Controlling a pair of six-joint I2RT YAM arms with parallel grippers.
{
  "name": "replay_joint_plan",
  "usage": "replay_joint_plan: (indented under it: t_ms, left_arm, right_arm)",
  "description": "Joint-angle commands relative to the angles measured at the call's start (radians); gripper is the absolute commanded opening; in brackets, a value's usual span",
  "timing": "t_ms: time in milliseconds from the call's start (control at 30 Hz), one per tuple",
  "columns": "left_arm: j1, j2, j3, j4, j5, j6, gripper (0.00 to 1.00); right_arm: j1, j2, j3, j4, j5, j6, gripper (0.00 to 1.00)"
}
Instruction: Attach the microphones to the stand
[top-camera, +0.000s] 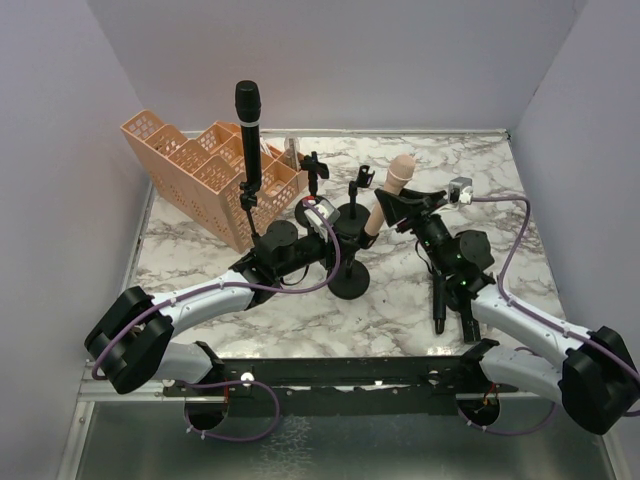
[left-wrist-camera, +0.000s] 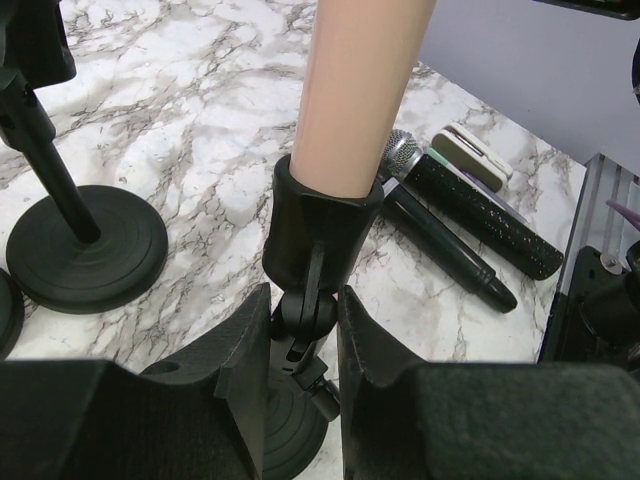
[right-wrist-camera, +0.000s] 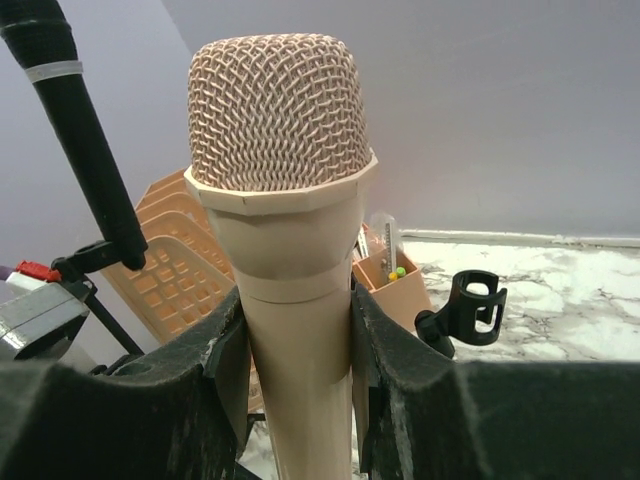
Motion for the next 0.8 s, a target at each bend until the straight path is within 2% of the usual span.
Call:
replay_joint_plan:
  t_ms: [0,233,567,767]
  left_arm:
    - [-0.006,0.015,-0.021,-0.035,-0.041,-0.018,0.00]
    - [-0.005,0.017,-0.024,-0.034,-0.053,-0.022,0.00]
    - [-0.006,0.024,-0.021,-0.034,-0.055,-0.023,0.00]
    - [-0.006,0.026,-0.019,-0.034,-0.058,-0.026,0.00]
  right_arm:
    - [0.040,0.070,-0.034,-0.242,-0.221,-0.016,0.01]
    - [0.040,0.110,-0.121,-0.111,-0.213,0.138,0.01]
    - [0.050,0.089,-0.182,-0.057,-0.188,0.151,0.01]
    - [0.094,0.131,-0.187,-0.032,-0.180,0.191,0.01]
